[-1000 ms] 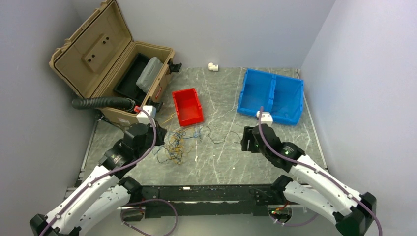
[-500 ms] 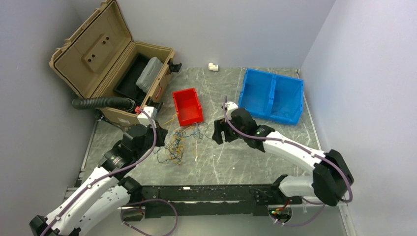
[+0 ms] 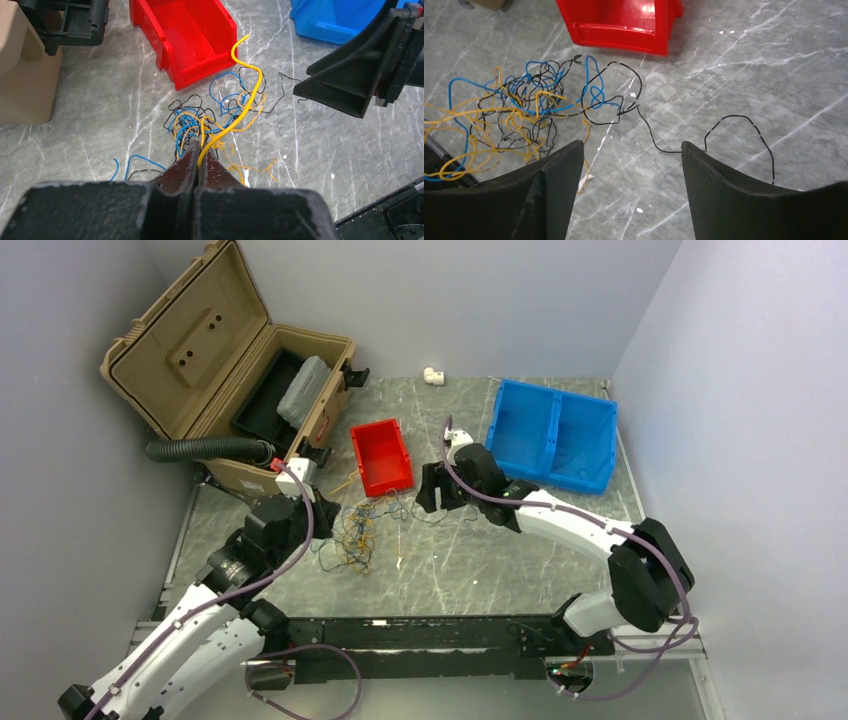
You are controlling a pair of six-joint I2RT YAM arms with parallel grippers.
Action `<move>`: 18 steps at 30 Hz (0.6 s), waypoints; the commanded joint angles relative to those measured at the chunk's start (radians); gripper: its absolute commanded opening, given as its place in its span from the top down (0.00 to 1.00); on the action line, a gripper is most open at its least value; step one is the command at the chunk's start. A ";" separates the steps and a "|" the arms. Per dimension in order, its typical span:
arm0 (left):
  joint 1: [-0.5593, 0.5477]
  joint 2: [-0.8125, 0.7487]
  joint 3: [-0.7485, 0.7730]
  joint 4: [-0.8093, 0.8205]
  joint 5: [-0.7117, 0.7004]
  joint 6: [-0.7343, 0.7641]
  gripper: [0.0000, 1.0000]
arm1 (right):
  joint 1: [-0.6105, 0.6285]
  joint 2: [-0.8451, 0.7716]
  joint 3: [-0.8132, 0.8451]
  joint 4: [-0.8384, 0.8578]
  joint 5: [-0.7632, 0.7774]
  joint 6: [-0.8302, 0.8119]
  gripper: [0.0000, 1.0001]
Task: Untangle the cables
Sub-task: Untie the cable.
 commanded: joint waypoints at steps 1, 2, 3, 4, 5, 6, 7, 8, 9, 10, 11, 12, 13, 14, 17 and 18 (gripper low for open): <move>0.003 -0.018 -0.012 0.016 0.018 0.009 1.00 | -0.004 0.033 0.054 0.068 0.023 0.044 0.27; 0.002 -0.019 -0.014 0.015 0.018 0.008 1.00 | -0.004 0.041 0.057 0.073 0.022 0.049 0.27; 0.002 -0.024 -0.017 0.014 0.018 0.007 1.00 | -0.005 0.049 0.058 0.075 0.021 0.054 0.27; 0.002 -0.025 -0.018 0.014 0.018 0.007 1.00 | -0.006 0.058 0.058 0.076 0.020 0.058 0.27; 0.002 -0.026 -0.018 0.014 0.018 0.007 1.00 | -0.008 0.065 0.058 0.076 0.018 0.063 0.28; 0.004 -0.027 -0.019 0.014 0.018 0.007 1.00 | -0.007 0.073 0.056 0.101 0.016 0.067 0.28; 0.003 -0.029 -0.019 0.012 0.018 0.007 1.00 | -0.008 0.081 0.055 0.110 0.011 0.073 0.29; 0.002 -0.029 -0.019 0.010 0.017 0.007 1.00 | -0.010 0.091 0.055 0.119 0.005 0.077 0.30; 0.003 -0.031 -0.021 0.009 0.016 0.007 1.00 | -0.010 0.101 0.055 0.126 -0.001 0.081 0.30; 0.003 -0.033 -0.022 0.008 0.016 0.007 1.00 | -0.010 0.111 0.057 0.132 -0.008 0.086 0.30; 0.002 -0.036 -0.023 0.009 0.015 0.007 1.00 | -0.010 0.123 0.059 0.139 -0.016 0.089 0.31; 0.003 -0.036 -0.025 0.010 0.015 0.007 1.00 | -0.012 0.135 0.061 0.148 -0.024 0.094 0.31; 0.003 -0.039 -0.026 0.010 0.015 0.007 1.00 | -0.012 0.146 0.064 0.158 -0.029 0.098 0.31; 0.003 -0.041 -0.028 0.011 0.015 0.006 1.00 | -0.012 0.159 0.069 0.164 -0.031 0.104 0.31; 0.003 -0.043 -0.028 0.009 0.013 0.007 1.00 | -0.014 0.200 0.092 0.176 -0.024 0.124 0.32; 0.003 -0.044 -0.028 0.008 0.013 0.007 1.00 | -0.014 0.214 0.102 0.179 -0.022 0.127 0.33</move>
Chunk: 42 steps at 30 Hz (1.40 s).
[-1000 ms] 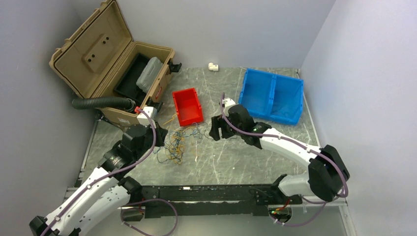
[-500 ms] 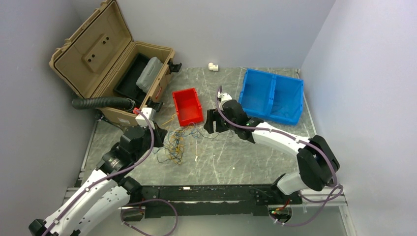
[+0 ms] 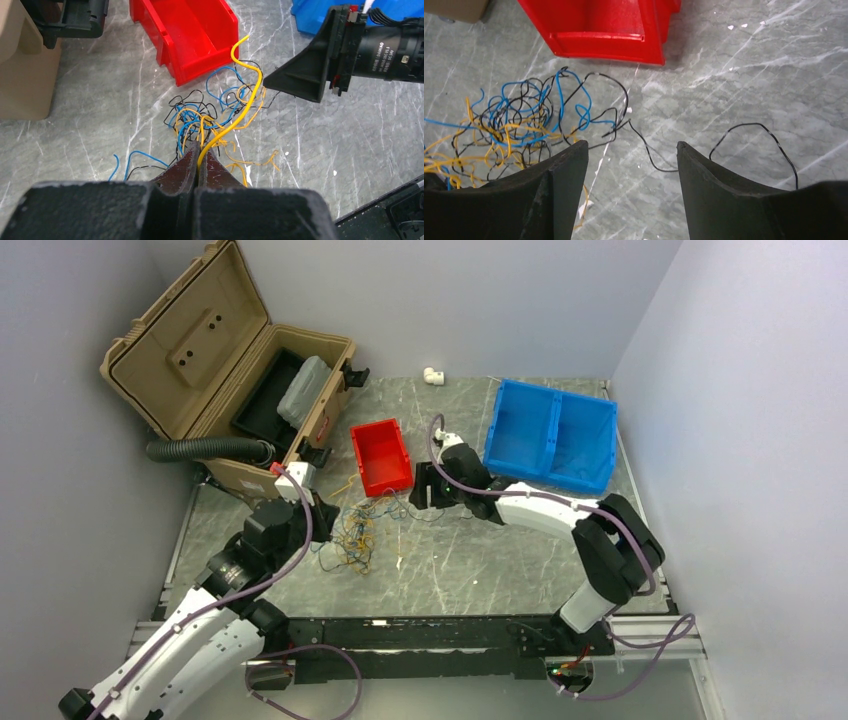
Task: Untangle the cables
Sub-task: Untie the cable.
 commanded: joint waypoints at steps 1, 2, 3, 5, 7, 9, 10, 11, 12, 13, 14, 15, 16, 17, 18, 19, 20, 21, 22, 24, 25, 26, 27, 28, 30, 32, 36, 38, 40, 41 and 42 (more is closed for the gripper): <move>0.003 -0.013 -0.004 0.011 0.008 0.007 1.00 | -0.006 0.054 0.079 0.081 -0.009 0.039 0.34; 0.002 -0.013 -0.004 0.010 0.006 0.008 1.00 | -0.006 0.067 0.088 0.084 -0.008 0.046 0.34; 0.002 -0.013 -0.005 0.009 0.004 0.007 1.00 | -0.005 0.080 0.096 0.089 -0.005 0.053 0.35; 0.003 -0.013 -0.006 0.011 0.005 0.007 1.00 | -0.005 0.108 0.111 0.094 -0.001 0.062 0.36; 0.003 -0.014 -0.004 0.009 0.004 0.008 1.00 | -0.006 0.138 0.128 0.094 -0.001 0.066 0.38; 0.003 -0.015 -0.003 0.007 -0.001 0.008 1.00 | -0.006 0.169 0.143 0.089 -0.003 0.069 0.42; 0.003 -0.016 -0.001 0.005 -0.004 0.009 1.00 | -0.006 0.179 0.147 0.084 0.001 0.071 0.46; 0.002 -0.016 -0.001 0.003 -0.006 0.009 1.00 | -0.006 0.186 0.146 0.080 0.007 0.077 0.49; 0.002 -0.018 -0.002 0.003 -0.009 0.007 1.00 | -0.006 0.186 0.139 0.082 0.014 0.085 0.52; 0.004 -0.019 -0.004 0.004 -0.011 0.007 1.00 | -0.006 0.173 0.123 0.096 0.020 0.094 0.60; 0.002 -0.021 -0.006 0.006 -0.012 0.007 1.00 | -0.005 0.157 0.104 0.110 0.026 0.099 0.72; 0.003 -0.022 -0.008 0.006 -0.014 0.006 1.00 | -0.006 0.138 0.087 0.118 0.038 0.107 0.82; 0.003 -0.022 -0.009 0.006 -0.014 0.006 1.00 | -0.006 0.121 0.070 0.113 0.057 0.109 0.92; 0.003 -0.021 -0.009 0.005 -0.015 0.005 1.00 | -0.005 0.101 0.064 0.101 0.079 0.108 0.99; 0.002 -0.021 -0.008 0.005 -0.015 0.004 1.00 | -0.005 0.078 0.058 0.086 0.112 0.107 1.00; 0.002 -0.019 -0.008 0.006 -0.015 0.004 1.00 | -0.006 0.056 0.052 0.069 0.143 0.106 1.00; 0.002 -0.019 -0.007 0.006 -0.015 0.004 1.00 | -0.009 0.034 0.047 0.050 0.180 0.105 1.00; 0.002 -0.018 -0.006 0.005 -0.015 0.005 1.00 | -0.011 0.008 0.040 0.031 0.209 0.105 1.00; 0.003 -0.017 -0.006 0.005 -0.016 0.005 1.00 | -0.012 -0.020 0.033 0.015 0.240 0.106 1.00; 0.003 -0.017 -0.004 0.004 -0.020 0.004 1.00 | -0.018 -0.078 0.020 -0.036 0.309 0.112 1.00; 0.003 -0.015 -0.003 0.004 -0.023 0.004 1.00 | -0.020 -0.107 0.016 -0.063 0.351 0.119 1.00; 0.003 -0.014 -0.001 0.002 -0.026 0.003 1.00 | -0.024 -0.135 0.012 -0.094 0.390 0.129 1.00; 0.002 -0.012 0.000 0.000 -0.029 0.002 1.00 | -0.027 -0.163 0.009 -0.125 0.434 0.139 1.00; 0.003 -0.011 0.000 -0.002 -0.033 0.001 1.00 | -0.031 -0.190 0.008 -0.156 0.475 0.151 1.00; 0.003 -0.009 0.003 -0.007 -0.037 -0.002 1.00 | -0.040 -0.260 0.003 -0.212 0.556 0.171 1.00; 0.002 -0.008 0.004 -0.009 -0.040 -0.004 1.00 | -0.055 -0.315 0.000 -0.272 0.612 0.184 1.00; 0.003 -0.008 0.004 -0.006 -0.040 -0.007 1.00 | -0.108 -0.427 -0.010 -0.338 0.655 0.186 1.00; 0.003 -0.005 0.004 -0.007 -0.043 -0.007 1.00 | -0.140 -0.482 -0.016 -0.357 0.656 0.178 1.00; 0.003 -0.004 0.006 -0.008 -0.046 -0.008 1.00 | -0.173 -0.534 -0.021 -0.371 0.650 0.163 1.00; 0.003 -0.003 0.007 -0.010 -0.047 -0.009 1.00 | -0.189 -0.559 -0.021 -0.380 0.648 0.156 1.00; 0.004 -0.002 0.009 -0.012 -0.049 -0.010 1.00 | -0.205 -0.581 -0.018 -0.391 0.649 0.150 1.00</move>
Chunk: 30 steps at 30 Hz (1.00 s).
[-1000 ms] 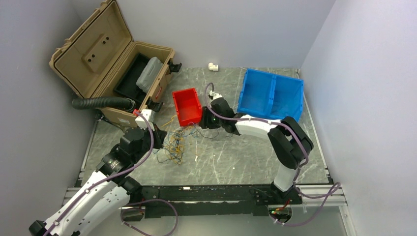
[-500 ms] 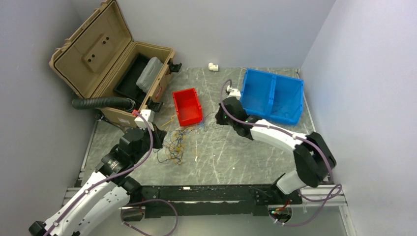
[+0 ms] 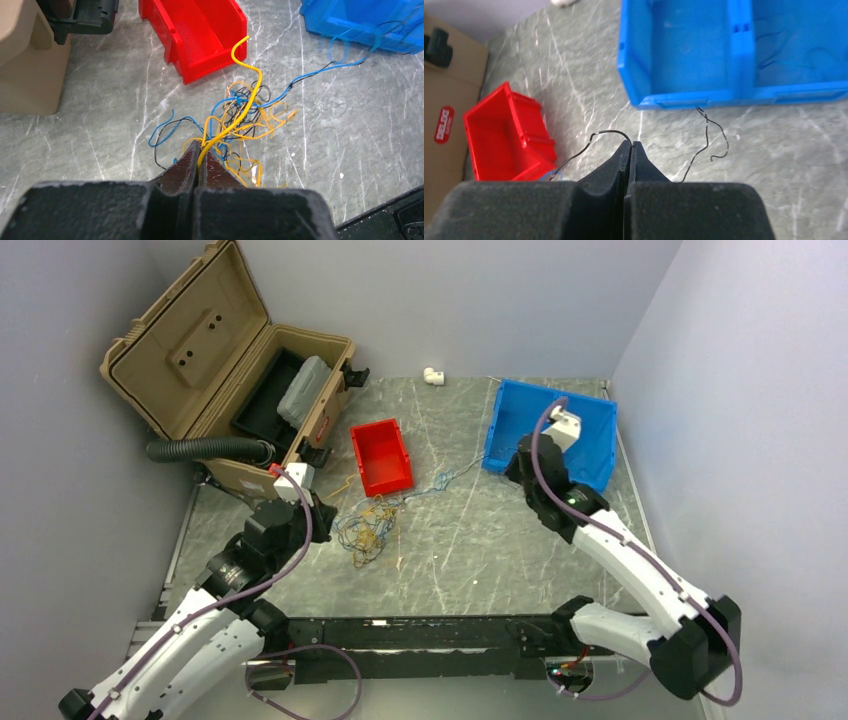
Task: Untangle the cables
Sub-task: Untie the cable.
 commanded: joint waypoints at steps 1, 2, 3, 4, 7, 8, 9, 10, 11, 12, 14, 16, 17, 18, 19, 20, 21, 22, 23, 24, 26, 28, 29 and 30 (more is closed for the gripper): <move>0.003 0.003 0.016 -0.005 -0.022 -0.009 1.00 | -0.066 -0.110 0.002 -0.069 0.051 -0.026 1.00; 0.002 0.005 0.017 -0.006 -0.025 -0.010 1.00 | -0.082 -0.128 0.007 -0.079 0.051 -0.034 1.00; 0.002 0.005 0.018 -0.010 -0.029 -0.012 1.00 | -0.098 -0.145 0.016 -0.090 0.053 -0.042 1.00; 0.003 0.006 0.020 -0.014 -0.035 -0.015 1.00 | -0.113 -0.161 0.026 -0.102 0.057 -0.048 1.00; 0.003 0.010 0.030 -0.038 -0.069 -0.027 1.00 | -0.148 -0.207 0.068 -0.142 0.086 -0.068 1.00; 0.003 0.011 0.034 -0.048 -0.083 -0.031 1.00 | -0.155 -0.221 0.082 -0.153 0.106 -0.070 1.00; 0.002 0.013 0.038 -0.058 -0.097 -0.035 1.00 | -0.160 -0.235 0.093 -0.159 0.119 -0.076 1.00; 0.003 0.013 0.041 -0.066 -0.106 -0.038 1.00 | -0.163 -0.248 0.104 -0.166 0.134 -0.078 1.00; 0.002 0.014 0.044 -0.075 -0.117 -0.041 1.00 | -0.164 -0.264 0.113 -0.169 0.149 -0.079 1.00; 0.003 0.016 0.046 -0.079 -0.125 -0.043 1.00 | -0.165 -0.278 0.121 -0.171 0.162 -0.082 1.00; 0.002 0.017 0.048 -0.085 -0.130 -0.046 1.00 | -0.165 -0.307 0.134 -0.171 0.184 -0.086 1.00; 0.003 0.017 0.048 -0.086 -0.131 -0.049 1.00 | -0.166 -0.332 0.145 -0.170 0.199 -0.094 1.00; 0.003 0.019 0.048 -0.088 -0.132 -0.051 1.00 | -0.167 -0.344 0.152 -0.168 0.206 -0.099 1.00; 0.002 0.020 0.049 -0.090 -0.135 -0.053 1.00 | -0.167 -0.354 0.160 -0.168 0.213 -0.103 1.00; 0.002 0.024 0.051 -0.094 -0.138 -0.054 1.00 | -0.167 -0.362 0.166 -0.167 0.218 -0.110 1.00; 0.002 0.026 0.052 -0.097 -0.141 -0.056 1.00 | -0.166 -0.370 0.174 -0.167 0.222 -0.117 1.00; 0.003 0.029 0.054 -0.098 -0.143 -0.056 1.00 | -0.166 -0.376 0.184 -0.169 0.228 -0.121 1.00; 0.004 0.031 0.055 -0.099 -0.145 -0.057 1.00 | -0.167 -0.382 0.193 -0.169 0.231 -0.126 1.00; 0.004 0.032 0.057 -0.102 -0.147 -0.057 1.00 | -0.166 -0.385 0.200 -0.166 0.231 -0.133 1.00; 0.003 0.034 0.061 -0.106 -0.153 -0.061 1.00 | -0.167 -0.392 0.207 -0.167 0.232 -0.138 1.00; 0.003 0.039 0.069 -0.125 -0.178 -0.072 1.00 | -0.166 -0.399 0.220 -0.164 0.235 -0.143 1.00; 0.003 0.044 0.081 -0.160 -0.222 -0.094 1.00 | -0.166 -0.410 0.228 -0.156 0.236 -0.152 1.00; 0.003 0.048 0.089 -0.178 -0.254 -0.105 1.00 | -0.166 -0.414 0.229 -0.152 0.235 -0.156 1.00; 0.003 0.050 0.096 -0.201 -0.278 -0.116 1.00 | -0.166 -0.419 0.230 -0.147 0.231 -0.161 1.00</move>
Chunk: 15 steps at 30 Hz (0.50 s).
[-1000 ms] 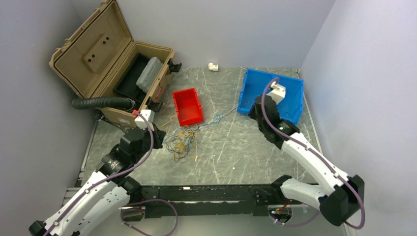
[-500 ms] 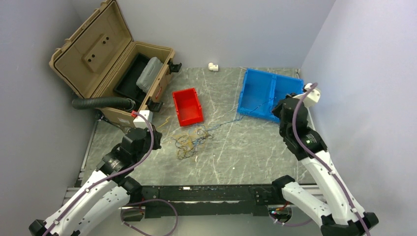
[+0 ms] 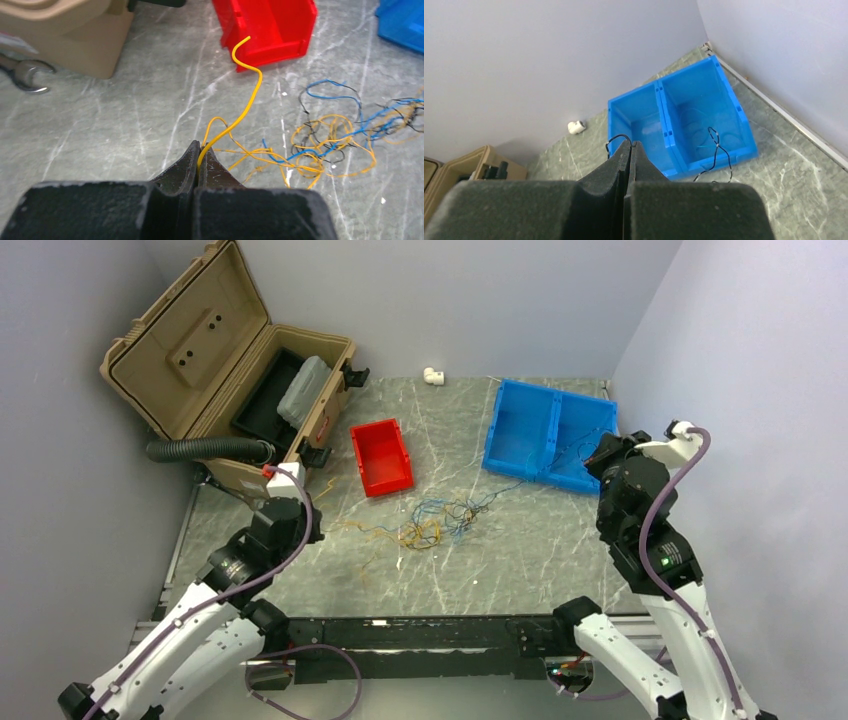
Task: Untangle the cables
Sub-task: Untie the cable.
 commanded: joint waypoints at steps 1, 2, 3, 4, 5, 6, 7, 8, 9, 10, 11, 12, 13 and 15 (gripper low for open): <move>0.004 0.011 0.072 -0.084 -0.134 -0.060 1.00 | -0.003 -0.021 0.042 0.022 0.023 -0.046 1.00; 0.003 0.011 0.078 -0.097 -0.150 -0.066 1.00 | -0.004 -0.023 0.043 0.023 0.016 -0.046 1.00; 0.003 0.011 0.084 -0.109 -0.160 -0.068 1.00 | -0.003 -0.022 0.046 0.024 0.008 -0.048 1.00; 0.003 0.012 0.088 -0.113 -0.166 -0.066 1.00 | -0.002 -0.021 0.047 0.026 -0.007 -0.051 1.00; 0.004 0.011 0.091 -0.113 -0.168 -0.062 1.00 | -0.003 -0.019 0.049 0.026 -0.020 -0.052 1.00; 0.003 0.011 0.094 -0.110 -0.162 -0.059 1.00 | -0.002 -0.016 0.051 0.027 -0.036 -0.055 1.00; 0.003 0.011 0.094 -0.101 -0.152 -0.052 1.00 | -0.002 -0.012 0.052 0.030 -0.059 -0.061 1.00; 0.003 0.009 0.093 -0.083 -0.129 -0.037 1.00 | -0.003 -0.009 0.058 0.036 -0.085 -0.070 1.00; 0.002 0.005 0.089 -0.055 -0.096 -0.019 1.00 | -0.003 -0.006 0.063 0.040 -0.116 -0.077 1.00; 0.003 0.000 0.083 -0.026 -0.053 0.002 1.00 | -0.003 -0.002 0.068 0.049 -0.146 -0.086 1.00; 0.002 -0.006 0.075 0.009 -0.011 0.020 1.00 | -0.004 0.002 0.074 0.055 -0.175 -0.094 1.00; 0.002 -0.012 0.067 0.039 0.034 0.035 1.00 | -0.003 0.005 0.079 0.059 -0.197 -0.097 1.00; 0.002 -0.015 0.060 0.071 0.073 0.050 0.98 | -0.003 0.008 0.086 0.061 -0.213 -0.099 1.00; 0.003 -0.019 0.047 0.124 0.143 0.071 0.94 | -0.002 0.018 0.100 0.058 -0.243 -0.103 1.00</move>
